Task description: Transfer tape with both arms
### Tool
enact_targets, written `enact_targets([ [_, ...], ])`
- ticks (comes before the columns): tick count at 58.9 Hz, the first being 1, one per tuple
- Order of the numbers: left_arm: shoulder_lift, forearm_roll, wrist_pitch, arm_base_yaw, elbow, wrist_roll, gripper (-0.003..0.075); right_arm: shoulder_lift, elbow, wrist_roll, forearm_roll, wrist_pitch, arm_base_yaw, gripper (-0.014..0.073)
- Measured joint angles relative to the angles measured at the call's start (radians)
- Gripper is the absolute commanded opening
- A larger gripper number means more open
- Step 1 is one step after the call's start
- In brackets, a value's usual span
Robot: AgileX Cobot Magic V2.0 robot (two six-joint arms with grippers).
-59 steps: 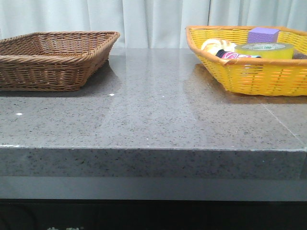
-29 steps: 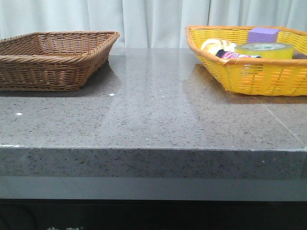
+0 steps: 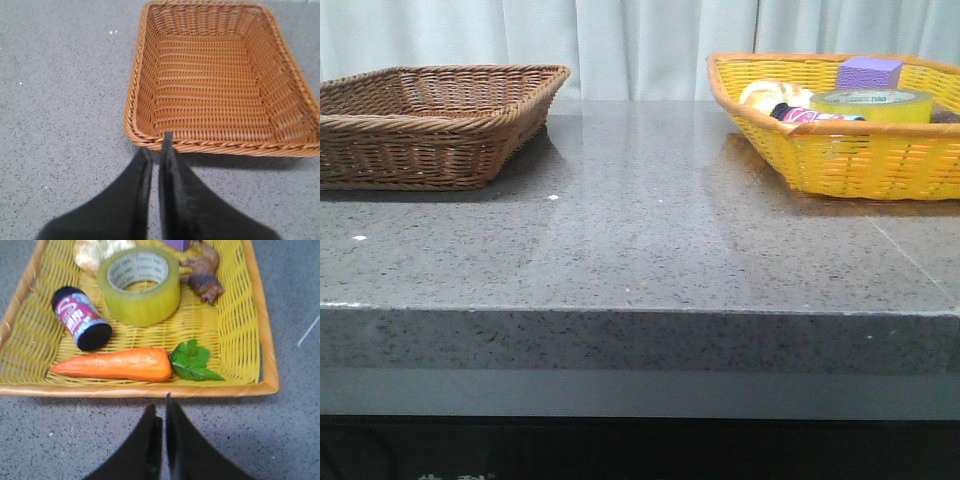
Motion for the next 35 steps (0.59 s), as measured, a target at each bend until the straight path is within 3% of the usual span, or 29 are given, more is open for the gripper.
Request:
enact_targets([
  [5, 0.019, 0.006, -0.009, 0.0, 0.0, 0.0, 0.0457, 0.031, 0.0, 0.0, 0.0, 0.0, 0.0, 0.0537],
  [9, 0.027, 0.008, -0.023, 0.0, 0.0, 0.0, 0.0536, 0.051, 0.0, 0.0, 0.0, 0.0, 0.0, 0.0604],
  [19, 0.038, -0.009, -0.048, -0.033, 0.0, 0.0, 0.0545, 0.106, -0.038, 0.014, 0.0, 0.016, 0.0, 0.0563],
  [35, 0.038, -0.017, -0.071, -0.291, -0.006, 0.012, 0.0545, 0.277, -0.252, 0.031, 0.0, 0.113, -0.034, 0.0537],
])
